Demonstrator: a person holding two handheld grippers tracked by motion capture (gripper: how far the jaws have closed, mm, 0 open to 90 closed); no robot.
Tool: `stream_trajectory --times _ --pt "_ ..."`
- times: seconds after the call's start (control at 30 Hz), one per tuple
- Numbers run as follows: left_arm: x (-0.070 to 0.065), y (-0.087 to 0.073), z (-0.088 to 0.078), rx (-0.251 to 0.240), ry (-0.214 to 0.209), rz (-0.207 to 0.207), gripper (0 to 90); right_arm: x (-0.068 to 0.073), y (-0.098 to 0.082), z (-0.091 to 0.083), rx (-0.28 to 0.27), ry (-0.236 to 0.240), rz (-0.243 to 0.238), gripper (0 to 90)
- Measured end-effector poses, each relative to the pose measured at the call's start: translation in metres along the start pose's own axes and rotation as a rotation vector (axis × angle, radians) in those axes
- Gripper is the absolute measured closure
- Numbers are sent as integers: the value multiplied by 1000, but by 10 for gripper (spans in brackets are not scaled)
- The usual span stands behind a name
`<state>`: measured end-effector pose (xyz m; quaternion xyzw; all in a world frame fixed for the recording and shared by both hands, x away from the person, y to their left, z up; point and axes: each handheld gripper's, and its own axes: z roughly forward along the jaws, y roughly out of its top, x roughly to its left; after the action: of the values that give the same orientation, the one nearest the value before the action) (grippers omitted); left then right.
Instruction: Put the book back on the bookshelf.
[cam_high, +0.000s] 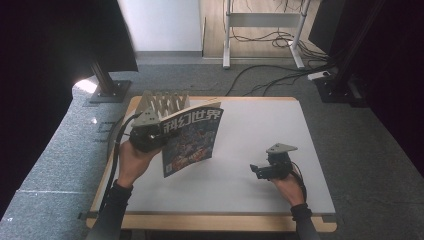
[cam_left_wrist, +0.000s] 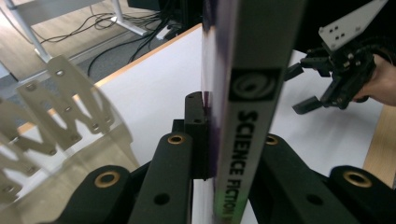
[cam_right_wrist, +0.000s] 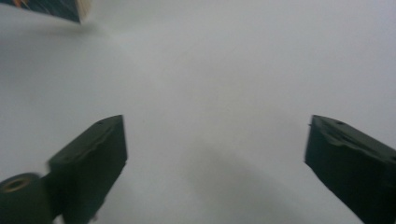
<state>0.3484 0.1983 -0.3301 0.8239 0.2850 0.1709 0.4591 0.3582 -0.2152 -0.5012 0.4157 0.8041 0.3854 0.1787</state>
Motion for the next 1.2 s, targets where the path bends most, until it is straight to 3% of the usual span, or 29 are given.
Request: stream_trajectory --times 0.07,0.43,0.53,0.8,1.03,1.2 --pt "4 -3 -5 -1 8 -14 827 1 -5 4 16 -5 0 0" --pt "23 -16 -41 -11 69 -76 827 10 -27 21 53 -2 13 0" --pt "27 -18 -49 -14 85 -87 827 12 -26 22 61 -14 1 0" --pt "47 -26 -77 -19 151 -135 827 14 -27 24 73 -31 -10 0" --pt "66 -31 -99 -22 234 -175 827 14 -27 24 70 -31 -8 0" --pt "77 -34 -106 -19 286 -205 827 14 -27 24 70 -30 -8 0"
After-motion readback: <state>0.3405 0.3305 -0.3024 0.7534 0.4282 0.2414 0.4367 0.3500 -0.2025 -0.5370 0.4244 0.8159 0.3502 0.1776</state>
